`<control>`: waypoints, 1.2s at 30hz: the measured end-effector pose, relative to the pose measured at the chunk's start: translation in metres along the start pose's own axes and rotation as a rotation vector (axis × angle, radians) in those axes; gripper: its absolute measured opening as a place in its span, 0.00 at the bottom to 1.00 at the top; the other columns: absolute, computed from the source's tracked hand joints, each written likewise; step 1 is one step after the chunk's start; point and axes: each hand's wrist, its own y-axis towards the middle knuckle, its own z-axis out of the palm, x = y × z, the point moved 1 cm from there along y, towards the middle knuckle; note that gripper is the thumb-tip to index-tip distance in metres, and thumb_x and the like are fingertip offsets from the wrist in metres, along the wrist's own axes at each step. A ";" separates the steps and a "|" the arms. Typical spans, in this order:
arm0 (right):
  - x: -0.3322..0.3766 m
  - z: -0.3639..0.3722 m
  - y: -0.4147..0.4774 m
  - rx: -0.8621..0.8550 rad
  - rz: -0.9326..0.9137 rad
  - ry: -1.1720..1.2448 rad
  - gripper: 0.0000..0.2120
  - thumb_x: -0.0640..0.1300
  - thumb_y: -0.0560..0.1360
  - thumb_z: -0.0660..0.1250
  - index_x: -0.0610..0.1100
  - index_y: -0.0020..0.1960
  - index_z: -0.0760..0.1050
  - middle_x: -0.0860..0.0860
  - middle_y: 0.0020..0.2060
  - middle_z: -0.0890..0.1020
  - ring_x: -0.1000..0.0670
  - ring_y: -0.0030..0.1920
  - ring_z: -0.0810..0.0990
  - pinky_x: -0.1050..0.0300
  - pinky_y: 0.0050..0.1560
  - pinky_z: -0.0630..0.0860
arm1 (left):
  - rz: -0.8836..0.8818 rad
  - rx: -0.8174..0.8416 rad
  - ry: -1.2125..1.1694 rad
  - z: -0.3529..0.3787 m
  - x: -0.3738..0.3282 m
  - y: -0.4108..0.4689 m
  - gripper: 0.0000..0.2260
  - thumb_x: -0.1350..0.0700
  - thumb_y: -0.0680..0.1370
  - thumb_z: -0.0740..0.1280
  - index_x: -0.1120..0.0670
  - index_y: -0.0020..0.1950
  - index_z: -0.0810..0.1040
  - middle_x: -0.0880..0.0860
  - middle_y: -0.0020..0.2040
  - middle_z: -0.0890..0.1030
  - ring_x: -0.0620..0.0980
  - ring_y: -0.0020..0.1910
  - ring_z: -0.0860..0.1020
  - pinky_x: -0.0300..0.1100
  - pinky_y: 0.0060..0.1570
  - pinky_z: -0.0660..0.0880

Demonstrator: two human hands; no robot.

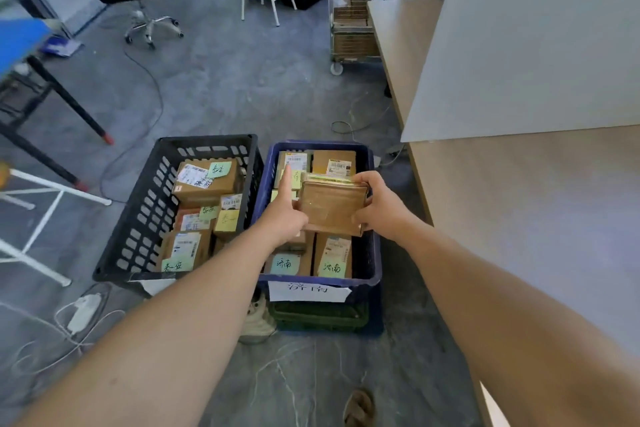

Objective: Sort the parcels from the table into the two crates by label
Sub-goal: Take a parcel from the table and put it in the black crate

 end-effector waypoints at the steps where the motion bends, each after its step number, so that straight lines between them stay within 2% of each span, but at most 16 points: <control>1: 0.002 0.002 0.005 0.014 -0.005 0.005 0.32 0.31 0.74 0.67 0.56 0.68 0.60 0.49 0.58 0.72 0.50 0.52 0.77 0.51 0.50 0.82 | 0.000 -0.005 0.009 -0.003 0.001 0.002 0.45 0.69 0.77 0.62 0.34 0.76 0.38 0.56 0.74 0.67 0.46 0.34 0.73 0.38 0.28 0.70; 3: 0.007 0.006 0.015 0.058 -0.011 0.035 0.26 0.33 0.74 0.67 0.55 0.63 0.63 0.51 0.57 0.73 0.50 0.51 0.77 0.51 0.51 0.81 | 0.000 0.005 0.020 -0.010 0.005 0.007 0.44 0.70 0.77 0.61 0.33 0.77 0.45 0.55 0.74 0.66 0.47 0.35 0.75 0.36 0.27 0.70; 5: 0.011 0.011 0.024 0.084 -0.021 0.073 0.18 0.37 0.76 0.66 0.54 0.59 0.66 0.51 0.58 0.75 0.50 0.53 0.77 0.50 0.53 0.80 | -0.001 0.015 0.018 -0.017 0.010 0.011 0.41 0.70 0.77 0.61 0.34 0.77 0.50 0.54 0.74 0.67 0.50 0.39 0.77 0.38 0.30 0.72; 9: 0.025 0.022 0.041 0.071 -0.018 0.101 0.07 0.44 0.79 0.63 0.52 0.55 0.70 0.50 0.57 0.77 0.50 0.54 0.78 0.48 0.56 0.78 | -0.018 0.012 -0.026 -0.035 0.020 0.024 0.32 0.65 0.78 0.62 0.40 0.75 0.56 0.51 0.64 0.72 0.50 0.46 0.78 0.48 0.50 0.79; 12: 0.034 0.033 0.051 0.033 0.007 0.089 0.03 0.49 0.79 0.64 0.51 0.52 0.71 0.53 0.52 0.78 0.52 0.52 0.78 0.49 0.55 0.79 | -0.025 0.047 -0.078 -0.049 0.025 0.037 0.29 0.59 0.76 0.62 0.40 0.72 0.58 0.52 0.62 0.74 0.51 0.54 0.76 0.55 0.59 0.76; 16: 0.048 0.047 0.063 -0.026 0.049 -0.014 0.07 0.47 0.77 0.68 0.50 0.51 0.71 0.53 0.53 0.78 0.52 0.50 0.78 0.56 0.47 0.79 | 0.006 0.144 -0.083 -0.070 0.029 0.056 0.28 0.52 0.72 0.65 0.39 0.69 0.59 0.53 0.64 0.75 0.53 0.59 0.75 0.55 0.62 0.74; 18: 0.060 0.055 0.070 -0.055 0.056 -0.061 0.11 0.44 0.76 0.70 0.50 0.54 0.69 0.52 0.53 0.77 0.52 0.48 0.78 0.61 0.41 0.75 | 0.042 0.127 -0.071 -0.083 0.032 0.071 0.26 0.57 0.76 0.66 0.42 0.69 0.60 0.52 0.65 0.75 0.53 0.59 0.75 0.53 0.60 0.76; 21: 0.085 0.071 0.084 -0.077 0.054 -0.079 0.21 0.39 0.75 0.69 0.52 0.62 0.66 0.50 0.54 0.78 0.51 0.46 0.80 0.61 0.36 0.75 | 0.099 0.082 -0.033 -0.105 0.040 0.092 0.27 0.64 0.77 0.67 0.46 0.69 0.60 0.53 0.66 0.72 0.52 0.58 0.75 0.44 0.49 0.79; 23: 0.101 0.086 0.094 -0.080 0.050 -0.116 0.26 0.37 0.74 0.69 0.53 0.67 0.63 0.49 0.54 0.78 0.50 0.47 0.80 0.57 0.40 0.80 | 0.136 0.063 -0.036 -0.122 0.049 0.101 0.29 0.66 0.76 0.67 0.46 0.70 0.60 0.53 0.70 0.70 0.51 0.62 0.72 0.38 0.45 0.75; 26: 0.119 0.117 0.110 -0.083 0.034 -0.203 0.30 0.36 0.75 0.68 0.53 0.70 0.60 0.48 0.52 0.78 0.48 0.48 0.80 0.49 0.47 0.82 | 0.154 0.029 0.006 -0.152 0.069 0.110 0.31 0.65 0.76 0.68 0.45 0.72 0.59 0.53 0.73 0.68 0.52 0.65 0.71 0.41 0.49 0.75; 28: 0.130 0.138 0.119 -0.077 0.016 -0.245 0.30 0.36 0.75 0.66 0.54 0.71 0.59 0.49 0.48 0.77 0.49 0.43 0.79 0.50 0.43 0.81 | 0.149 0.004 0.052 -0.173 0.083 0.114 0.31 0.64 0.76 0.68 0.44 0.73 0.58 0.53 0.73 0.68 0.51 0.59 0.74 0.39 0.44 0.76; 31: 0.150 0.168 0.137 -0.048 -0.024 -0.267 0.31 0.35 0.76 0.64 0.55 0.73 0.58 0.49 0.49 0.77 0.50 0.41 0.77 0.55 0.36 0.77 | 0.134 -0.040 0.102 -0.209 0.103 0.125 0.31 0.63 0.78 0.67 0.44 0.74 0.57 0.52 0.71 0.70 0.42 0.42 0.73 0.33 0.34 0.68; 32: 0.157 0.177 0.144 -0.030 -0.045 -0.288 0.32 0.36 0.76 0.63 0.55 0.75 0.57 0.47 0.52 0.77 0.49 0.42 0.78 0.54 0.38 0.78 | 0.123 -0.061 0.113 -0.221 0.109 0.130 0.31 0.64 0.78 0.67 0.44 0.75 0.57 0.52 0.71 0.70 0.40 0.40 0.72 0.34 0.34 0.69; 34: 0.173 0.193 0.158 0.018 -0.084 -0.336 0.33 0.36 0.77 0.62 0.55 0.76 0.55 0.45 0.57 0.78 0.45 0.49 0.79 0.49 0.47 0.80 | 0.100 -0.095 0.129 -0.245 0.122 0.138 0.32 0.64 0.77 0.67 0.44 0.74 0.57 0.52 0.70 0.71 0.44 0.43 0.74 0.41 0.41 0.76; 36: 0.185 0.204 0.172 0.070 -0.103 -0.370 0.33 0.36 0.78 0.61 0.56 0.77 0.54 0.46 0.60 0.77 0.45 0.53 0.78 0.47 0.53 0.79 | 0.083 -0.119 0.135 -0.262 0.133 0.147 0.32 0.64 0.77 0.68 0.45 0.74 0.57 0.52 0.70 0.72 0.48 0.47 0.76 0.42 0.43 0.75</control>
